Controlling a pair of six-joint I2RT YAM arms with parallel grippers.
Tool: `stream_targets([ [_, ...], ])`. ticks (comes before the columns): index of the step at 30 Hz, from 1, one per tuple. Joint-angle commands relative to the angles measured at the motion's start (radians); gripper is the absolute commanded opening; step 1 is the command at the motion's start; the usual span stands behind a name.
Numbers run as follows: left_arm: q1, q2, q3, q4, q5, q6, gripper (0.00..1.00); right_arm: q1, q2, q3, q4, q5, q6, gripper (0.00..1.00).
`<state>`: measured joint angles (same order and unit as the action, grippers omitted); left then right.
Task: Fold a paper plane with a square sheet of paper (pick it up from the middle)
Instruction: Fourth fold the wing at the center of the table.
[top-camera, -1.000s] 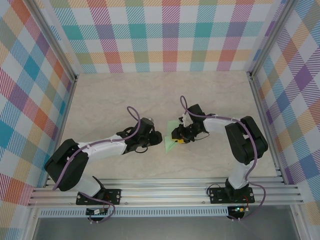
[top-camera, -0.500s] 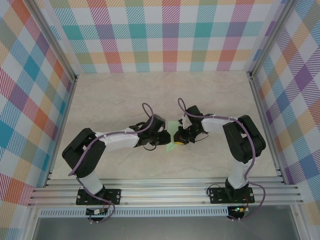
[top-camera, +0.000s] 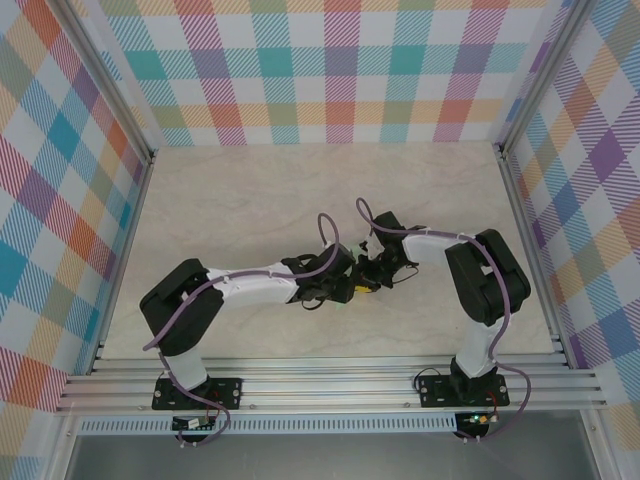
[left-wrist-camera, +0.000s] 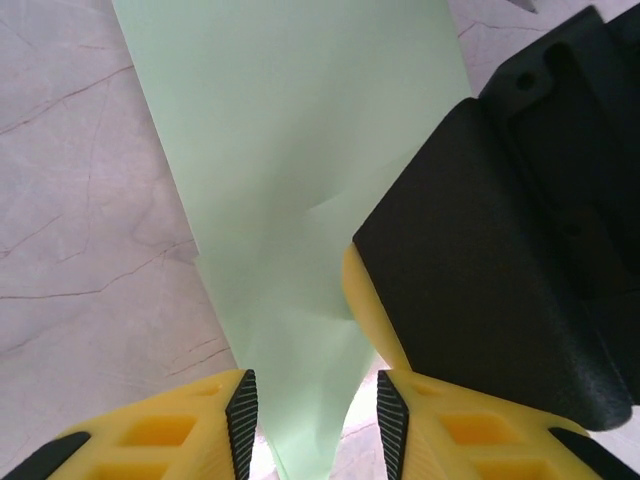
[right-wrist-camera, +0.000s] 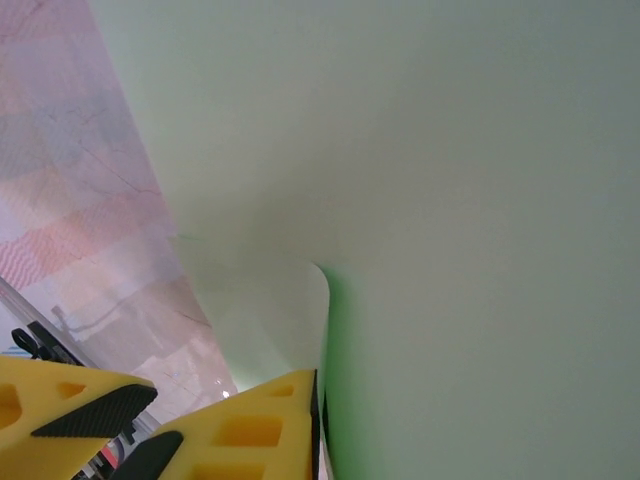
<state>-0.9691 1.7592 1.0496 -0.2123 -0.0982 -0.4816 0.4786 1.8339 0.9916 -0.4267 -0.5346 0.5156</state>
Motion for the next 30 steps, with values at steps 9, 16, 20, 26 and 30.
stream_targets([
  [9,-0.042,-0.163,-0.175,0.070,-0.139,-0.029,0.41,0.002,-0.036,0.047,0.057,-0.031,0.076,0.27],
  [16,-0.040,-0.154,-0.170,0.072,-0.128,-0.011,0.42,-0.019,-0.068,0.041,0.052,0.010,0.098,0.35],
  [20,-0.042,-0.134,-0.147,0.076,-0.115,0.010,0.44,-0.035,-0.069,0.047,0.043,0.013,0.095,0.36],
  [26,-0.072,-0.055,-0.062,0.016,-0.130,0.052,0.48,-0.044,-0.058,0.060,0.042,-0.006,0.086,0.23],
  [30,-0.098,0.003,-0.004,-0.035,-0.188,0.062,0.49,-0.046,-0.054,0.067,0.038,-0.021,0.080,0.17],
])
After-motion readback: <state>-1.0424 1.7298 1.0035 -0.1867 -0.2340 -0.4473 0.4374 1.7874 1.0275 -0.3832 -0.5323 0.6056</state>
